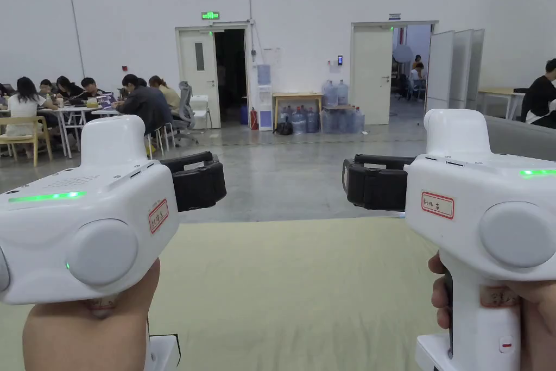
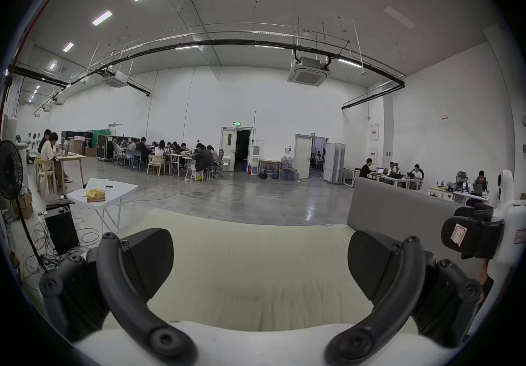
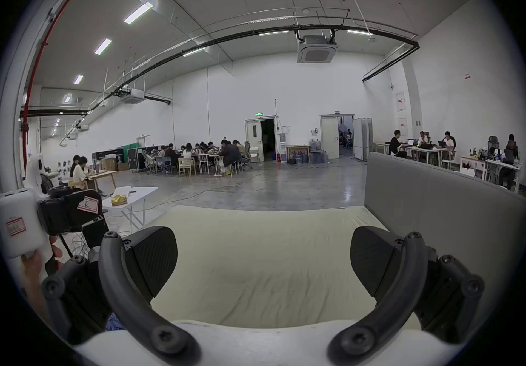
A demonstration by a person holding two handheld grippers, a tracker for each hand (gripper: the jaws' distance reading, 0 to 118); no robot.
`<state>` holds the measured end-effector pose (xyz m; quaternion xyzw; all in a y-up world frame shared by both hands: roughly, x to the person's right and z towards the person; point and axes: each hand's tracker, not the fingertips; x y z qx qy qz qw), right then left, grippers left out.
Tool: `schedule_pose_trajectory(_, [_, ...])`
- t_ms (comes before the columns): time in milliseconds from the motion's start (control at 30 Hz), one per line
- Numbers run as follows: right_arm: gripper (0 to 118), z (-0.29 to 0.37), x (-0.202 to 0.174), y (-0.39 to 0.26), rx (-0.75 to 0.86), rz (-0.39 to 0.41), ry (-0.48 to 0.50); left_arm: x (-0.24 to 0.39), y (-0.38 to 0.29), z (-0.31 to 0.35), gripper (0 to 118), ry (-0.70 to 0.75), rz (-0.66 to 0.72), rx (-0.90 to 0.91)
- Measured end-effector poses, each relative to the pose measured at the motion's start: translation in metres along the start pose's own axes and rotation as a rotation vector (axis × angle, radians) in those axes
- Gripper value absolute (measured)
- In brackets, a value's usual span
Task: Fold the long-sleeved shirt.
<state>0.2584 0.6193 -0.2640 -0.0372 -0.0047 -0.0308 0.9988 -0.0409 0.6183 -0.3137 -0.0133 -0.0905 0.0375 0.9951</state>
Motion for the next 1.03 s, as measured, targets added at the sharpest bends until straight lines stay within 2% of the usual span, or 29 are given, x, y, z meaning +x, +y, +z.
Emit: schedule_pose_trajectory(1033, [118,-0.0038,-0.0036,-0.0051,-0.015,0.008,-0.007,-0.0023,-0.0068,-0.0037,118,0.003,-0.002,-0.018])
